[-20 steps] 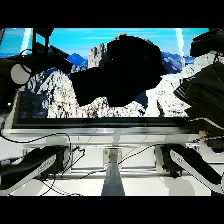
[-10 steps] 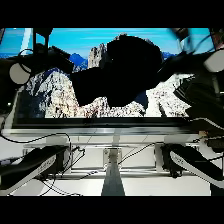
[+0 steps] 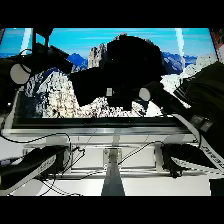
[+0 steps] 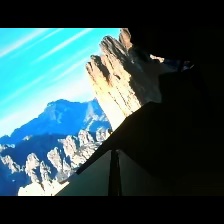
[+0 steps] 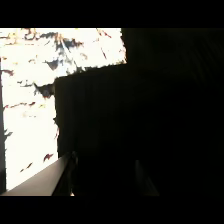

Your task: Fold the clothes and pants, and hang the long-sleeved shirts on hangers.

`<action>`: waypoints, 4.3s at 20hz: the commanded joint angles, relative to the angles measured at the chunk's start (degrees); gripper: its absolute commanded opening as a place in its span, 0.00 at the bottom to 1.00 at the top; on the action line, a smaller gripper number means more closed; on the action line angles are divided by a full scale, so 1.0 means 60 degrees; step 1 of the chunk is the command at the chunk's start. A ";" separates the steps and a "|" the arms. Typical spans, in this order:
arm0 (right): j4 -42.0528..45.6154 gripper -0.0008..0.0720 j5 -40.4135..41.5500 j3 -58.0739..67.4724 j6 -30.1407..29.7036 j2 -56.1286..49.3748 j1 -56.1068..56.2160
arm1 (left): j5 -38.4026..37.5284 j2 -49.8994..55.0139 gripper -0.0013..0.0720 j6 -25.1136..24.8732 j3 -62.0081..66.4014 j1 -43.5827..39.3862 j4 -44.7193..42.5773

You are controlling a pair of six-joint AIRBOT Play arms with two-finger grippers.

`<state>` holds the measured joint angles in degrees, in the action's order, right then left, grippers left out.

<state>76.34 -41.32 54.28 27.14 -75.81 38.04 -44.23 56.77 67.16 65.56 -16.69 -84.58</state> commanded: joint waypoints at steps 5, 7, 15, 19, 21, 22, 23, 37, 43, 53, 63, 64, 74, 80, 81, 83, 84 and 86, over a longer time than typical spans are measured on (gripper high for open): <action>-0.0102 0.80 0.1064 0.0106 -0.0798 -0.1286 0.0514 | 0.0007 0.0000 0.07 -0.0004 -0.0007 0.0000 -0.0120; -0.0277 0.80 0.0914 0.0106 -0.0801 -0.1373 0.0514 | 0.0004 0.0000 0.07 -0.0004 -0.0007 0.0000 -0.0117; -0.0259 0.79 0.0725 0.0583 -0.1206 -0.1963 0.0514 | 0.0007 0.0000 0.07 0.0000 -0.0011 0.0000 -0.0113; -0.0255 0.79 -0.0069 0.1002 -0.1184 -0.1960 0.0514 | 0.0004 0.0004 0.07 0.0000 -0.0076 0.0000 -0.0113; -0.0251 0.79 -0.0743 0.1009 -0.1191 -0.1956 0.0514 | 0.0004 0.0033 0.07 0.0000 -0.0076 0.0000 -0.0113; -0.0251 0.79 -0.1100 0.1009 -0.1191 -0.1956 0.0514 | 0.0004 0.0073 0.07 0.0000 -0.0076 0.0000 -0.0113; -0.0251 0.79 -0.1348 0.1009 -0.1191 -0.1956 0.0517 | 0.0007 0.0124 0.07 0.0000 -0.0076 0.0000 -0.0113; 0.0754 0.79 0.0827 0.0980 -0.1213 -0.2335 0.1027 | 0.0000 0.0838 0.07 0.0182 -0.0076 0.0000 -0.0044; 0.1468 0.48 0.1137 0.0991 -0.1209 -0.2590 0.1027 | 0.0004 0.0841 0.07 0.0178 -0.0076 0.0000 -0.0047; 0.2787 0.04 0.1056 0.2677 0.2805 -0.0674 -0.0339 | -0.0812 0.0841 0.03 0.0732 -0.0076 0.0838 -0.0182; 0.2699 0.04 -0.3537 0.2867 0.8225 0.2069 -0.5934 | -0.3020 0.0823 0.03 -0.1341 -0.3169 0.4524 0.4029; 0.2597 0.04 -0.3993 0.2867 0.8225 0.2069 -0.6455 | -0.2871 0.0827 0.03 -0.1665 -0.3781 0.4728 0.4823; 0.1009 0.04 -0.3916 0.2867 0.8222 0.2065 -0.7701 | -0.1253 0.2932 0.76 -0.2656 -0.5832 0.4732 0.9213; 0.0987 0.04 -0.3872 0.2867 0.8222 0.2065 -0.7701 | -0.1603 0.4280 0.65 -0.4401 -0.5665 0.3770 1.0375; 0.0987 0.04 -0.3854 0.2867 0.8222 0.2065 -0.7701 | -0.1574 0.4364 0.55 -0.4568 -0.5574 0.3552 1.0393; 0.0987 0.04 -0.3858 0.2867 0.8222 0.2065 -0.7701 | -0.1501 0.4455 0.32 -0.4597 -0.5264 0.3173 1.0389; 0.0987 0.04 -0.3861 0.2867 0.8222 0.2065 -0.7701 | -0.1479 0.4455 0.30 -0.4594 -0.5093 0.3067 1.0386; 0.0991 0.04 -0.3854 0.2867 0.8222 0.2065 -0.7701 | -0.1483 0.4452 0.03 -0.4590 -0.4692 0.3005 1.0386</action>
<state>82.39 -64.55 71.42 76.47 -63.46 -8.12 -52.51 82.89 40.86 34.68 2.94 -23.97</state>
